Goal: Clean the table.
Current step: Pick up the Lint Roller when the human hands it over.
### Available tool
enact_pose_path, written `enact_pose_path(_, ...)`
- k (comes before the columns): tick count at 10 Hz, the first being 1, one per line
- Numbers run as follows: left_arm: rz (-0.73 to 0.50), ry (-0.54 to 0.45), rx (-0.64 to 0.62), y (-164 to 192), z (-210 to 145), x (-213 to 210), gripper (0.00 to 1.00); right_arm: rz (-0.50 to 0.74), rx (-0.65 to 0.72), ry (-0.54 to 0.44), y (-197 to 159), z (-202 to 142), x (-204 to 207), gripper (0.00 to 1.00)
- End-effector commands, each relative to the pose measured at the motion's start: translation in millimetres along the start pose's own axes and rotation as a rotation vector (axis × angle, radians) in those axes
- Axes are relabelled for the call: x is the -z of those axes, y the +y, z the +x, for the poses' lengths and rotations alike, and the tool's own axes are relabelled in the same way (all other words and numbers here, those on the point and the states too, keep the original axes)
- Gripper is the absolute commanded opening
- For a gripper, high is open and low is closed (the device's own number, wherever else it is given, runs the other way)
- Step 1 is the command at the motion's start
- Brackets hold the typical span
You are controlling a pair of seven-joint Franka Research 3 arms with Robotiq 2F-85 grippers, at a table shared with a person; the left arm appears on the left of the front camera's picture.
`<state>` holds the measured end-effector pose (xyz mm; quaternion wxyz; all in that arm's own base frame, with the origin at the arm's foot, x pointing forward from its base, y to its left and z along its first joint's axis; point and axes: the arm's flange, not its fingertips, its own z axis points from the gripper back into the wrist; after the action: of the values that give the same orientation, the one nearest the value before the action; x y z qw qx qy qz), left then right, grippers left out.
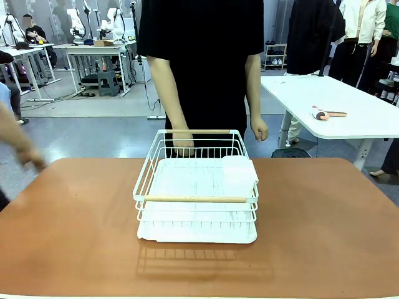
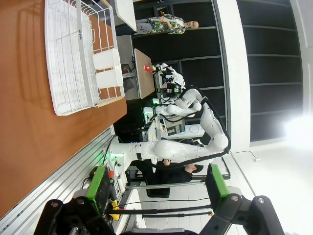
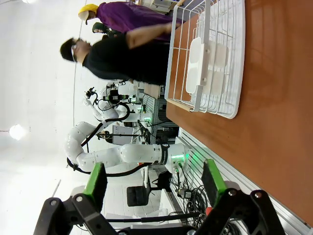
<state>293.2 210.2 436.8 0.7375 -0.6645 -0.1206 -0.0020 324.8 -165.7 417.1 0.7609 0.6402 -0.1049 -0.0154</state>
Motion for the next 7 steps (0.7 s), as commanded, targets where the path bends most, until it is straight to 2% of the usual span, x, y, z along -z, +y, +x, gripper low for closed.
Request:
enact_pose_path(1,0.001,-0.005,0.006,-1.9,-0.6,-2.3,1.00,0.001,-0.002,-0.001,1.6,-0.1,-0.4,1.00)
enact_pose_path(7,0.001,-0.005,0.006,-1.9,-0.6,-2.3,1.00,0.001,-0.002,-0.001,1.6,-0.1,-0.4,1.00)
